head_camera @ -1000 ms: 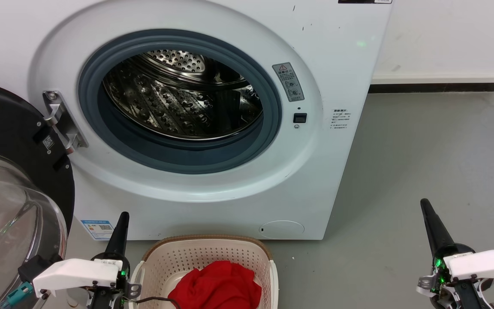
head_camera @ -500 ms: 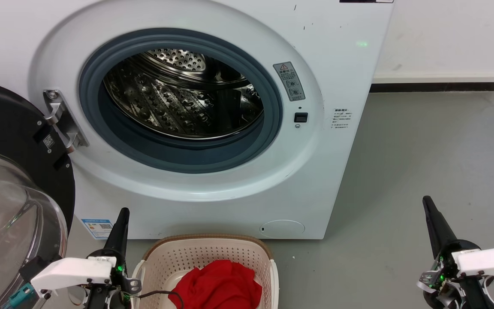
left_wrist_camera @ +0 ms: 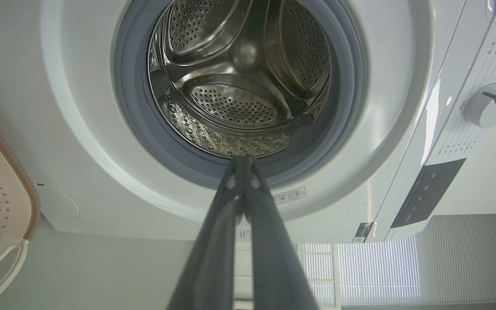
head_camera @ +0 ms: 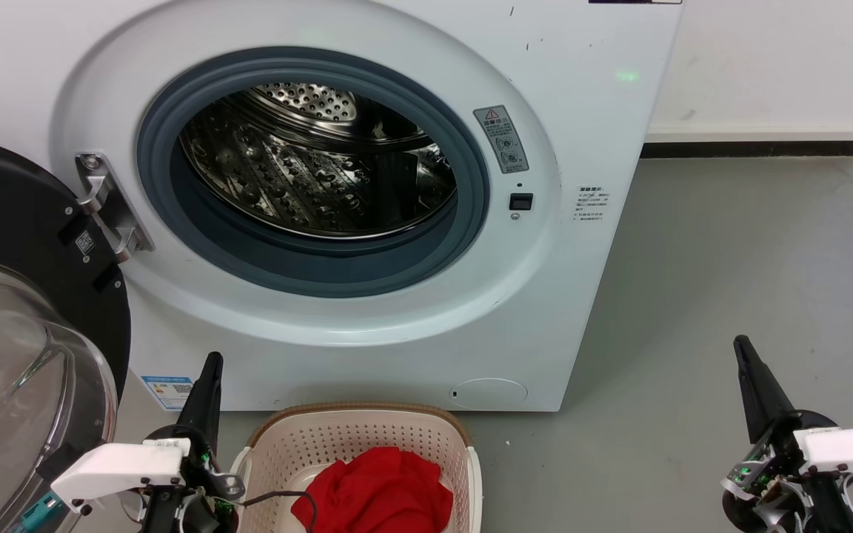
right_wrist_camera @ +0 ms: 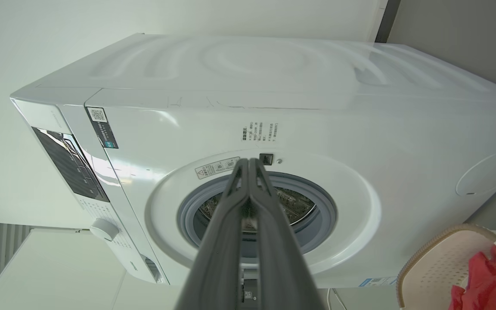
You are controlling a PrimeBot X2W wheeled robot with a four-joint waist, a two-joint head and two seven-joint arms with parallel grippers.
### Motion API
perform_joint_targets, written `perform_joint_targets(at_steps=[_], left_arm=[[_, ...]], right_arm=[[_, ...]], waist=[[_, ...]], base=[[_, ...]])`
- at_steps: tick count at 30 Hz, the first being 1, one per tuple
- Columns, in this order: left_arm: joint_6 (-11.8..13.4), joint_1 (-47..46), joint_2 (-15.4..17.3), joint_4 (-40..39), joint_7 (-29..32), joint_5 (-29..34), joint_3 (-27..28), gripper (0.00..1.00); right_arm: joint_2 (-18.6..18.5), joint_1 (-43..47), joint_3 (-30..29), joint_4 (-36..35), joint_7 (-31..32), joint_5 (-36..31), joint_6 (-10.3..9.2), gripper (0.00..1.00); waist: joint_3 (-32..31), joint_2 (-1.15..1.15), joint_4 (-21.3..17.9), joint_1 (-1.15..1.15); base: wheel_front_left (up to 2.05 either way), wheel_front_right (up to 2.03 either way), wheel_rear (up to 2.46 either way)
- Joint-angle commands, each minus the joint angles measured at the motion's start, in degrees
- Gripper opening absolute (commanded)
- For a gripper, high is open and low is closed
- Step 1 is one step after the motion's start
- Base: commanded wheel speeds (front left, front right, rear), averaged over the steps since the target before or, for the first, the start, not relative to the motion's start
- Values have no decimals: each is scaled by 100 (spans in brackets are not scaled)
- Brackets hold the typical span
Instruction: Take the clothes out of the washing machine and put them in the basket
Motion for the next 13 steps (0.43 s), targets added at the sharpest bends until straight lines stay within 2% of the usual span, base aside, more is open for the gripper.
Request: perform_joint_targets(at_steps=[1, 13], left_arm=[[-43, -64, -16, 16, 42, -102, 37, 0], [-59, -71, -36, 34, 78, -250, 60, 0]], right_arm=[[12, -131, -15, 34, 31, 117, -2, 0], [32, -132, -55, 64, 79, 257, -2, 0]], waist=[[2, 0, 1, 0], [7, 0, 6, 0]], base=[[0, 0, 0], [0, 0, 0]])
